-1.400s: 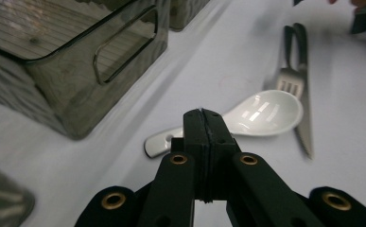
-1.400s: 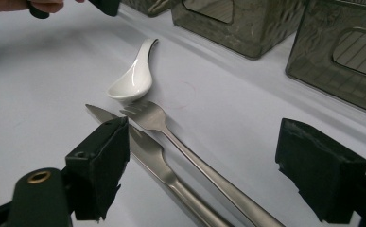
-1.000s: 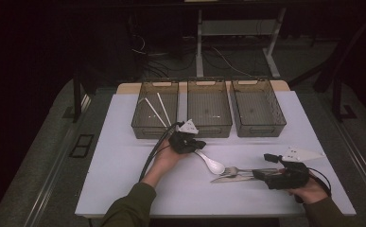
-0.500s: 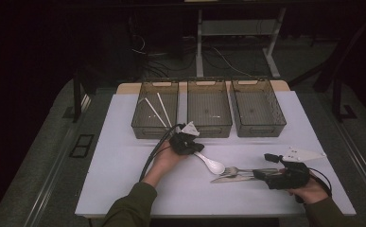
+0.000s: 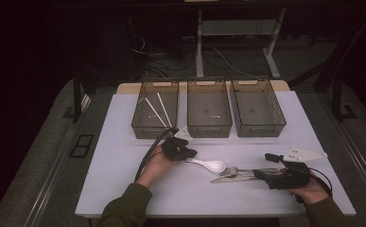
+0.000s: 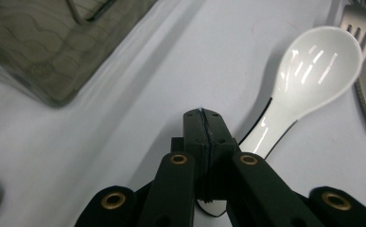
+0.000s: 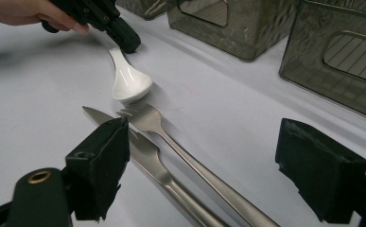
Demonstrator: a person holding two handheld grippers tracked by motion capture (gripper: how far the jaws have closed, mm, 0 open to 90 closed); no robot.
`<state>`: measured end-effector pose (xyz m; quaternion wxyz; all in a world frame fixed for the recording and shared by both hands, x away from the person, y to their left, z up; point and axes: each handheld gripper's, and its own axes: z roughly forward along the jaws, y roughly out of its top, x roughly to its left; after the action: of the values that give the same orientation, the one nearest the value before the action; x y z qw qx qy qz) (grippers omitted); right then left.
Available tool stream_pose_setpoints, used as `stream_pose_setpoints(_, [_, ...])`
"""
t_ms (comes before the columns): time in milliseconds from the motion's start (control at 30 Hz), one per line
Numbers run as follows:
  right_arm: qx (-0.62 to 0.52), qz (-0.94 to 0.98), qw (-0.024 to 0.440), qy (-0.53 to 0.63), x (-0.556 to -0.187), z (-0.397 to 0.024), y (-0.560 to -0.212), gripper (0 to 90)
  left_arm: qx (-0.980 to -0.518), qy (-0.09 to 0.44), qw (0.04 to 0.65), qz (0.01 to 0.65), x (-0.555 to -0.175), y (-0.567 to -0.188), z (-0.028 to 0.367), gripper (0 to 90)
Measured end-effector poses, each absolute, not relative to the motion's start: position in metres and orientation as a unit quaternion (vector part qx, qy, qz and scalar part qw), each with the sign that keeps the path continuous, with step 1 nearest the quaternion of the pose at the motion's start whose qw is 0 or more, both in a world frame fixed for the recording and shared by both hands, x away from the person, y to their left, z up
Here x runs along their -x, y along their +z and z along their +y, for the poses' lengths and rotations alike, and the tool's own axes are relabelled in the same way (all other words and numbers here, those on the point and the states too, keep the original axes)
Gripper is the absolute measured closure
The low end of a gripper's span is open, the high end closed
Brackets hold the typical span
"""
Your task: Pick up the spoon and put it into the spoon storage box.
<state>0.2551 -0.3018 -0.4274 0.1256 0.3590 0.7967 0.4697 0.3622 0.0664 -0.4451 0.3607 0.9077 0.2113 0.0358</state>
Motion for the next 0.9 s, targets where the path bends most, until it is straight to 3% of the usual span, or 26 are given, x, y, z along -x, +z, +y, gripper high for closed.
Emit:
stream_pose_setpoints(600, [-0.356, 0.797, 0.126, 0.47, -0.254, -0.301, -0.427, 18.3, -0.912, 0.022, 0.355, 0.203, -0.335, -0.444, 0.076, 88.7])
stream_pose_setpoints(900, [-0.355, 0.798, 0.125, 0.471, -0.254, -0.3, -0.427, 18.3, -0.894, 0.028, 0.387, 0.225, -0.338, -0.438, 0.08, 70.9])
